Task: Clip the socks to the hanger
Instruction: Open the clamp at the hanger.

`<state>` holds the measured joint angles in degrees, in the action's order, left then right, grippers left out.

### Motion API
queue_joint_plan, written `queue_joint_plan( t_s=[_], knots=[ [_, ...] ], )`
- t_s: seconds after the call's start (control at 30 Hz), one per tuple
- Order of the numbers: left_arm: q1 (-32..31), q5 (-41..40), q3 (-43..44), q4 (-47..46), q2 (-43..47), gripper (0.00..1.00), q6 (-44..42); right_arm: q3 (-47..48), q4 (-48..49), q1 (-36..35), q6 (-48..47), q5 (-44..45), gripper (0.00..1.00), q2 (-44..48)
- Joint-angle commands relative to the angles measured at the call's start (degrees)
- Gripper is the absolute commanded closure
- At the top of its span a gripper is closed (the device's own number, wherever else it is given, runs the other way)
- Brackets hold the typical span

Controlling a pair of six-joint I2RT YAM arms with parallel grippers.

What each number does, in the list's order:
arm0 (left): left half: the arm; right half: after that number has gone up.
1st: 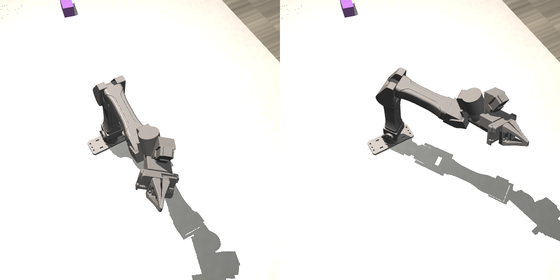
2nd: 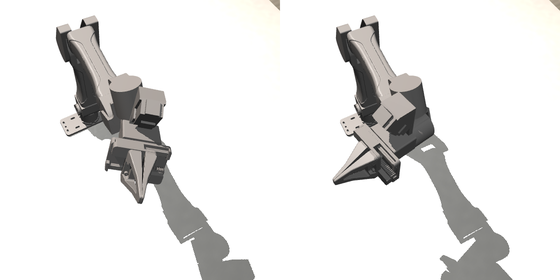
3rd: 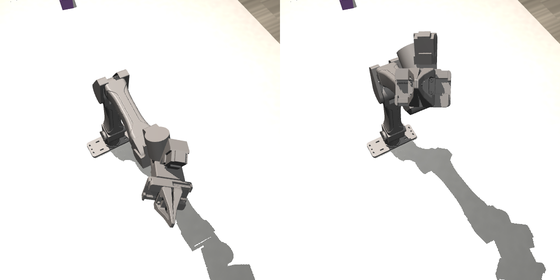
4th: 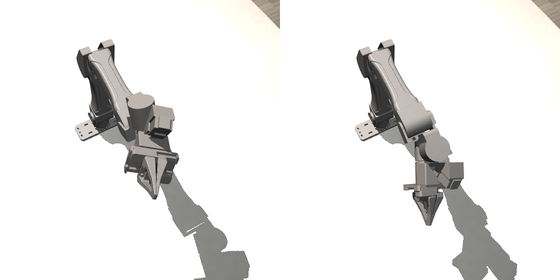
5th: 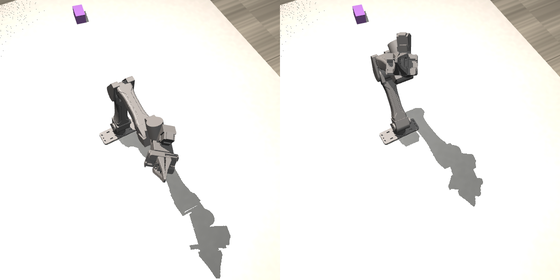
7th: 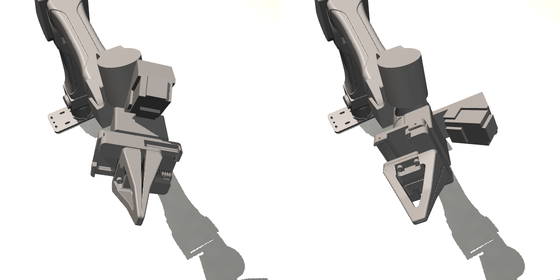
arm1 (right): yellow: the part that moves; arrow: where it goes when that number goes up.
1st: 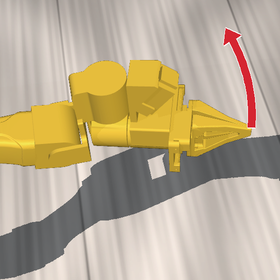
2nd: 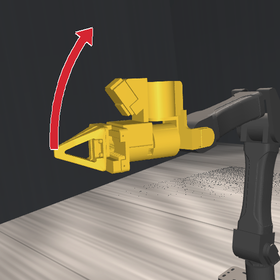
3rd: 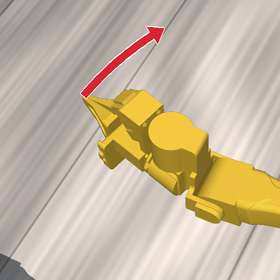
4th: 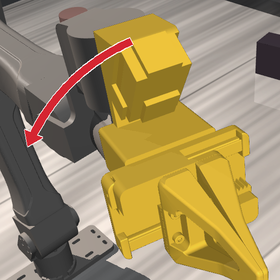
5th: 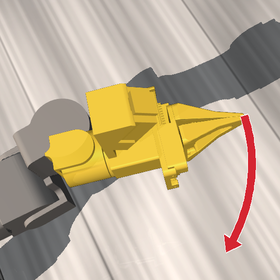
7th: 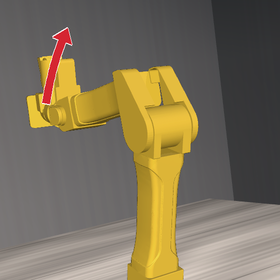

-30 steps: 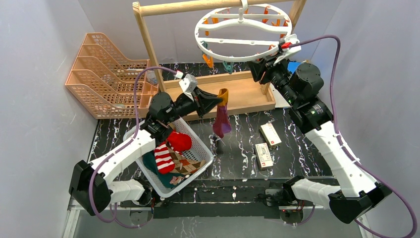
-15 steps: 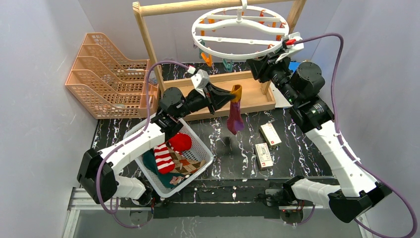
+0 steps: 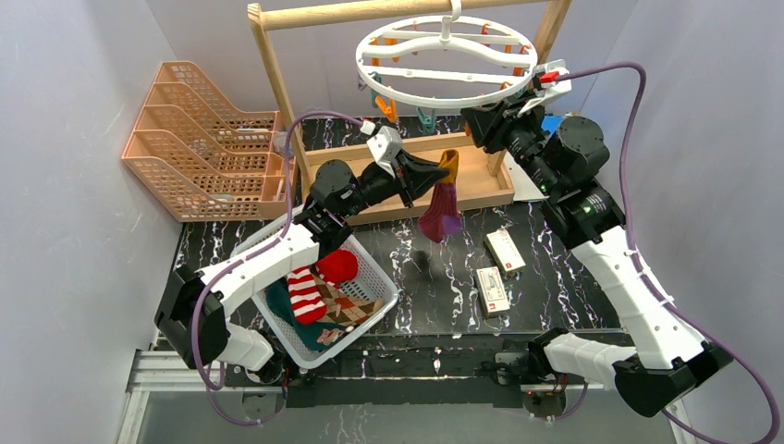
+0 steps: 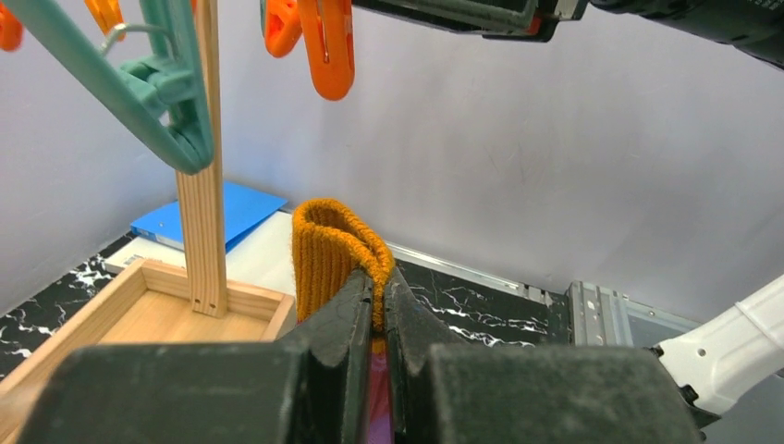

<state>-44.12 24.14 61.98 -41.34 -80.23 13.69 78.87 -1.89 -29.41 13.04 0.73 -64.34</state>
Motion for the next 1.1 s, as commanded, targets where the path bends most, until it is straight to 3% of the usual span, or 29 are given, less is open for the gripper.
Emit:
queue_joint_plan(
  t_s=[0.0,1.07],
  knots=[
    [-0.74,-1.55,3.36,-3.86,-0.18,1.00,-1.28,-0.21,3.91,-0.24,1.54,1.31,0.99,1.65],
    [-1.74,-1.91,8.44,-4.19,-4.12,1.00,-3.48,-2.09,3.62,-0.24,2.87,0.15,0.99,1.93]
  ],
)
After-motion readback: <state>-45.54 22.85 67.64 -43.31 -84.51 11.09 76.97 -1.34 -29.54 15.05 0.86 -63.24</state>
